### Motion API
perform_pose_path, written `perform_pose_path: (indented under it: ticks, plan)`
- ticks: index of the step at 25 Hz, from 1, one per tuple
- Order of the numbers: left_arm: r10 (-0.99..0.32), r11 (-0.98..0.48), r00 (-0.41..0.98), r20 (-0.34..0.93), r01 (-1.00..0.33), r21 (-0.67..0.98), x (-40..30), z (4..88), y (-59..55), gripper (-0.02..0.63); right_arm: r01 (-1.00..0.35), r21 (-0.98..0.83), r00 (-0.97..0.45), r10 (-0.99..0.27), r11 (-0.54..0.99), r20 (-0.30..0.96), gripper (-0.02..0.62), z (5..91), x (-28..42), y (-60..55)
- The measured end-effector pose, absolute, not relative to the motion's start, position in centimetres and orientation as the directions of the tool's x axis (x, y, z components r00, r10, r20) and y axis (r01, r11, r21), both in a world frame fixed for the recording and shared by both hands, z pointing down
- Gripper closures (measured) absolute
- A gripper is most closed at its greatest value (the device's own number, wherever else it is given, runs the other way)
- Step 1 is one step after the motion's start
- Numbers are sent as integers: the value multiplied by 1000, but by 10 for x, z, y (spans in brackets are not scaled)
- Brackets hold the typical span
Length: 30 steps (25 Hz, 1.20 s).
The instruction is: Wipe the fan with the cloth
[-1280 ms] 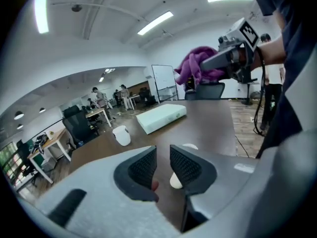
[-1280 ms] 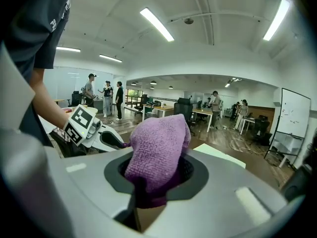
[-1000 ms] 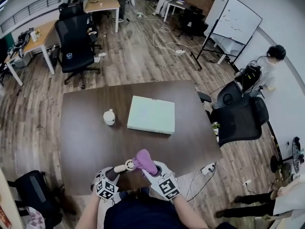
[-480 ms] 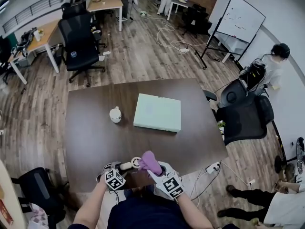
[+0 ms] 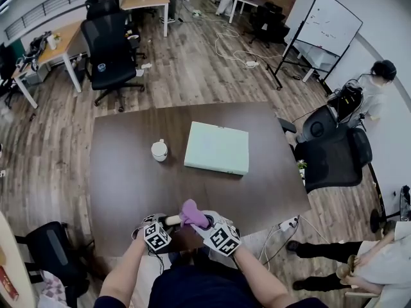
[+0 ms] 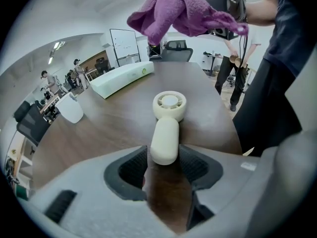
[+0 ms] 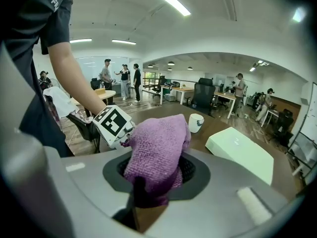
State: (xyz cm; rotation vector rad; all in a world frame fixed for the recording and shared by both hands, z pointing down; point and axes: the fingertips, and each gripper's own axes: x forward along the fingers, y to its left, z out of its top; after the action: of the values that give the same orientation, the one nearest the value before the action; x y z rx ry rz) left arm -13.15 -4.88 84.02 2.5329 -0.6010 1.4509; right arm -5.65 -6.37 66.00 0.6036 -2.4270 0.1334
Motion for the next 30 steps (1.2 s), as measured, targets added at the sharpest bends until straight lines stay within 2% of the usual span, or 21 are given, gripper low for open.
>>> perform_pose_path:
  ticks: [11,17,19,22,23,27,30]
  plan:
    - [-236,-920,461,855,-390,-44,-131,853,-43,420,-286,51,-660,-235,957,714,451,728,-93,-61]
    - [-224,-918,463,857,-395,-27,-132,856,-45,422,-199,47,-623,-163,979,765,420,753,-107,-61]
    - [-218,-919,460,861,-394,-22,-133,856,-47,422,-183,33,-608,-140,982,781,396,761,-109,-60]
    - [-212,-920,461,862,-393,-17,-135,857,-46,422,-186,13,-585,-122,982,802,288,771,-105,-60]
    - [-213,-919,461,861,-393,-17,-135,857,-46,422,-192,9,-581,-121,981,805,273,772,-103,-61]
    - [-211,-920,459,863,-393,-16,-135,859,-43,422,-206,8,-584,-130,978,801,249,772,-90,-59]
    - [-215,-919,460,862,-394,-19,-135,860,-44,422,-160,67,-567,-148,985,810,249,770,-83,-59]
